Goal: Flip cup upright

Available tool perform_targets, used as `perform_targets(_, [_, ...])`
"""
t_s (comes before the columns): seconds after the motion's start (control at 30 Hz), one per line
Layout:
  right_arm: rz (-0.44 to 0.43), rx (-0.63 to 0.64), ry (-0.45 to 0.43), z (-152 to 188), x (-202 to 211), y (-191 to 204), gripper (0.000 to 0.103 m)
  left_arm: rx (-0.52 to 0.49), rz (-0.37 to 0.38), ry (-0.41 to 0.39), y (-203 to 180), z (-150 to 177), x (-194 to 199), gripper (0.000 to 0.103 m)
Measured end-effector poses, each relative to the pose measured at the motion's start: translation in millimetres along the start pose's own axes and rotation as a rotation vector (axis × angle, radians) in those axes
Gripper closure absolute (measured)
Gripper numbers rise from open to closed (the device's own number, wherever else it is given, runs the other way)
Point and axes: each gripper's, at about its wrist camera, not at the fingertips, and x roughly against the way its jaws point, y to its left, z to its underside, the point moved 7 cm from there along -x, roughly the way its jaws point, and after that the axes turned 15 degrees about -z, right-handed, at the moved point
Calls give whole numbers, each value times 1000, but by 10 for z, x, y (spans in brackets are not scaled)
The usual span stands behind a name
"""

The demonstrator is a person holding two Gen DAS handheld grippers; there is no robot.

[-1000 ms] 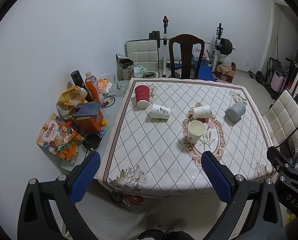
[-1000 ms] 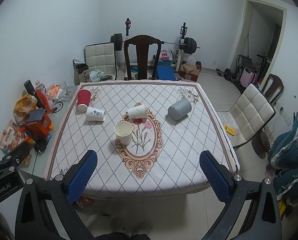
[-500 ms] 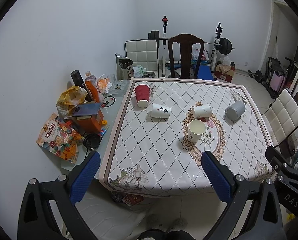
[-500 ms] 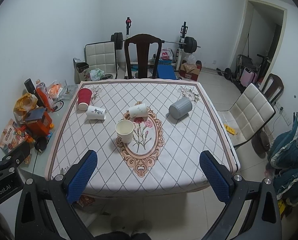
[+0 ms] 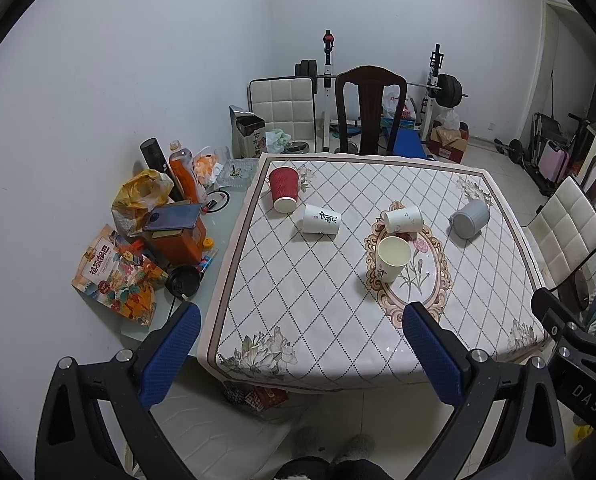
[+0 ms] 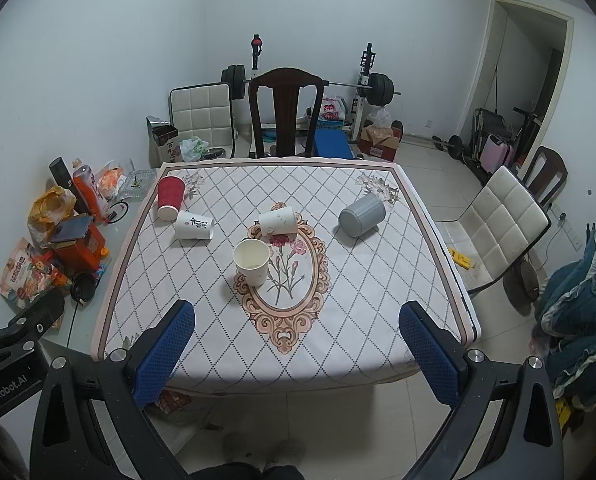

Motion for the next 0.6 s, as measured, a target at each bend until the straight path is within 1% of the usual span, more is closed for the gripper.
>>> perform_targets(0.6, [0, -2, 4, 107, 23, 126, 0, -1, 6, 0, -6, 23, 10, 0])
